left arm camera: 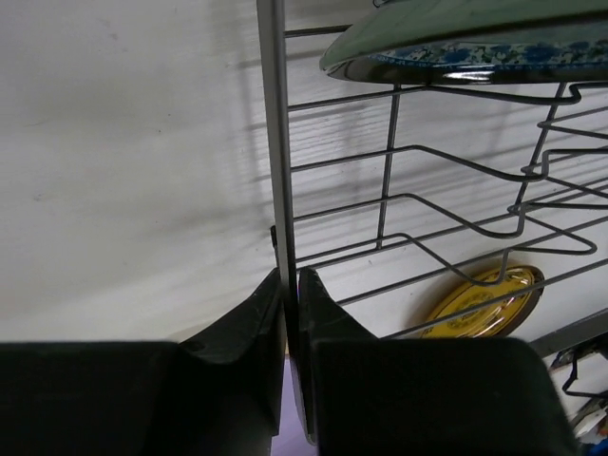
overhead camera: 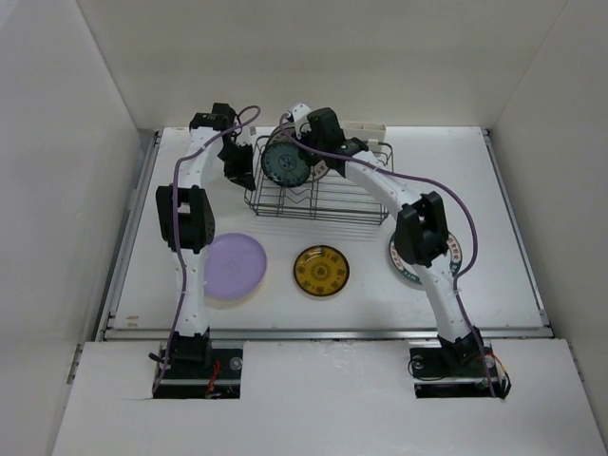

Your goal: Unload the plates from the dish rack

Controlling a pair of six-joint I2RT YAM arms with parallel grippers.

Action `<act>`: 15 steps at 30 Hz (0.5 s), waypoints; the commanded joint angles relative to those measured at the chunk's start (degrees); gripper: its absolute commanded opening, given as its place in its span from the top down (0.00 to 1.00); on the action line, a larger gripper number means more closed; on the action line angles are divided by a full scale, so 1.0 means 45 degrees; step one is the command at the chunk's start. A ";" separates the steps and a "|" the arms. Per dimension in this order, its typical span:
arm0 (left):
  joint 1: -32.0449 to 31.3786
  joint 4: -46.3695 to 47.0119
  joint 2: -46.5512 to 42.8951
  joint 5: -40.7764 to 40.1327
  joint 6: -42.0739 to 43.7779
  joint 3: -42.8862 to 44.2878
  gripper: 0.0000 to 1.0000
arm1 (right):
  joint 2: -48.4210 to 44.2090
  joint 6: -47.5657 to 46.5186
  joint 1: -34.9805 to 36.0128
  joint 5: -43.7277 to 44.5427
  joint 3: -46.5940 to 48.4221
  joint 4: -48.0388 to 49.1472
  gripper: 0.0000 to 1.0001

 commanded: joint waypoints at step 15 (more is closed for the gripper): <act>-0.0458 0.0591 -0.0600 -0.1108 -0.1686 0.0152 1.00 | -0.3340 0.0667 0.0217 0.3390 -0.1683 0.1210 1.00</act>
